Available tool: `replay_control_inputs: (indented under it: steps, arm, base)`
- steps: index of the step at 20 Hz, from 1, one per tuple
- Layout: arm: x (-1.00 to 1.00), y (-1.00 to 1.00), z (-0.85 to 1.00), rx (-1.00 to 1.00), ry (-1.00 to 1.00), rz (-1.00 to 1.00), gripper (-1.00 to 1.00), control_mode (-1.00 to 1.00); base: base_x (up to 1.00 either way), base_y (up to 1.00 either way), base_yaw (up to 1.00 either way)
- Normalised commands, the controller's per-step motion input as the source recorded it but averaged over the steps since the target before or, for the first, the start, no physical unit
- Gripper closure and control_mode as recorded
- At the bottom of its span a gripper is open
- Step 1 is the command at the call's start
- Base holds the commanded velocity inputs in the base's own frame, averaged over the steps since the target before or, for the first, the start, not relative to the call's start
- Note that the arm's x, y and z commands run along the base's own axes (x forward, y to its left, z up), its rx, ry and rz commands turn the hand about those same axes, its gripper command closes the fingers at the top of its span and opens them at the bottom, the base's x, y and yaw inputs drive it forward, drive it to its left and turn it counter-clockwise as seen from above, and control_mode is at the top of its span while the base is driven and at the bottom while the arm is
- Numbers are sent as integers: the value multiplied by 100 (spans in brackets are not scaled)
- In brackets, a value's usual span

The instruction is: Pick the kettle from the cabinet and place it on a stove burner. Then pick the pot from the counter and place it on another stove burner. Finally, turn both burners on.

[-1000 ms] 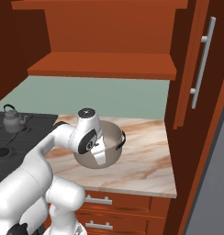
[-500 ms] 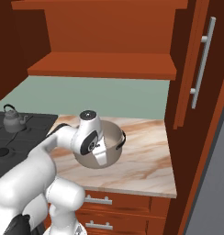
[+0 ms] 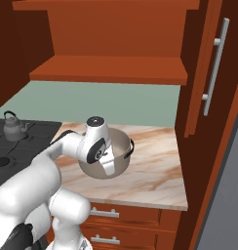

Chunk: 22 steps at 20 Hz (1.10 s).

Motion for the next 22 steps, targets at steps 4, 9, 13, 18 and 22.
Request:
replay_control_inputs:
  steps: [4, 9, 13, 18, 22]
  arm:
    - [0, 0, -17, 0, 0, 0, 100, -100]
    - [0, 0, -3, 0, 0, 0, 100, -100]
    - [0, 0, 1, 0, -1, -1, 100, -100]
    - [-11, 0, 9, 0, -4, -3, 100, -100]
    - [-23, 0, 12, 0, -5, -4, 100, -100]
  base:
    - [0, 0, 0]
    - [0, 0, 0]
    - [0, 0, 0]
    - [0, 0, 0]
    - [0, 0, 0]
